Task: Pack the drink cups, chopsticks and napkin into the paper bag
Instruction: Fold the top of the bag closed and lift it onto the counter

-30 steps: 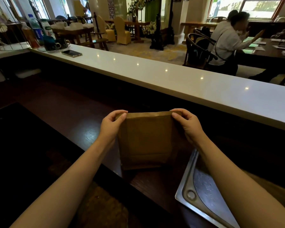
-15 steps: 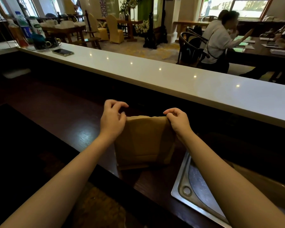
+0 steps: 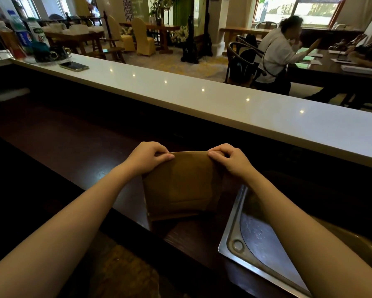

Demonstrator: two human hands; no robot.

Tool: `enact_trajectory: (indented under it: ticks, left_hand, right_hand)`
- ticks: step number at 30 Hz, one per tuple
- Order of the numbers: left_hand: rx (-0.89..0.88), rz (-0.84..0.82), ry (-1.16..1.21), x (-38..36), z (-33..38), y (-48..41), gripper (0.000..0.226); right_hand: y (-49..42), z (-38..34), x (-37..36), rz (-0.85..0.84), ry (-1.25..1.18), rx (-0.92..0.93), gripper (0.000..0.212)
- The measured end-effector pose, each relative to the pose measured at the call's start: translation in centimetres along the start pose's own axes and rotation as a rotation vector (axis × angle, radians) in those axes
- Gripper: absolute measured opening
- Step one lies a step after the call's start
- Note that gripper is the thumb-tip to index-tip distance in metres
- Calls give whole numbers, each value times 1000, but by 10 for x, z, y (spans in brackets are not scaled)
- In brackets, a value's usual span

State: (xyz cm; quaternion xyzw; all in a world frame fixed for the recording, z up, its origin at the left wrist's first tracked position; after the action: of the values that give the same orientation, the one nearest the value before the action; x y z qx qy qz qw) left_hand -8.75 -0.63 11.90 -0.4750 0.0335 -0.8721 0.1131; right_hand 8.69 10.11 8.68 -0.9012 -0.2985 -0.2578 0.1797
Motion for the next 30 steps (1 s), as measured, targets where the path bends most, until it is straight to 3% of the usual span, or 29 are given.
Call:
enact_trajectory:
  ticks: [8, 13, 16, 18, 22, 24, 30]
  left_hand:
    - [-21, -1, 87, 3, -14, 4, 35]
    - [61, 57, 259, 4, -29, 11, 8]
    - [100, 67, 336, 1, -34, 10, 7]
    - [116, 85, 383, 1, -36, 11, 8]
    - [141, 136, 520, 4, -46, 16, 18]
    - [186, 163, 585, 4, -56, 20, 8]
    - [375, 324, 916, -6, -78, 25, 17]
  right_hand:
    - [-6, 6, 0, -16, -55, -57, 26]
    - [-7, 3, -2, -90, -52, -15, 14]
    - [-3, 8, -4, -172, -57, -21, 12]
    - [-4, 11, -2, -146, -86, -45, 7]
    - [-8, 25, -3, -45, -247, -172, 22]
    - [-6, 33, -11, -1, -402, -230, 18]
    - [-9, 20, -18, 148, -547, -234, 18]
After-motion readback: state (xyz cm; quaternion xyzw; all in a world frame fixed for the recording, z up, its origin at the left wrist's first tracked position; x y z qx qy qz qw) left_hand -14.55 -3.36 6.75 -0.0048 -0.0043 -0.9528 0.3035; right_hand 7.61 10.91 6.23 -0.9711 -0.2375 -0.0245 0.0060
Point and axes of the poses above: each hand's wrist, its own y-axis away from the middle knuckle, its own x-axis out of the back of the hand, z = x × y, the point moved 10 cm from there along -y, towards the middle knuckle, and after that the axes turned 4 degrees about y, right-handed, at the moved point
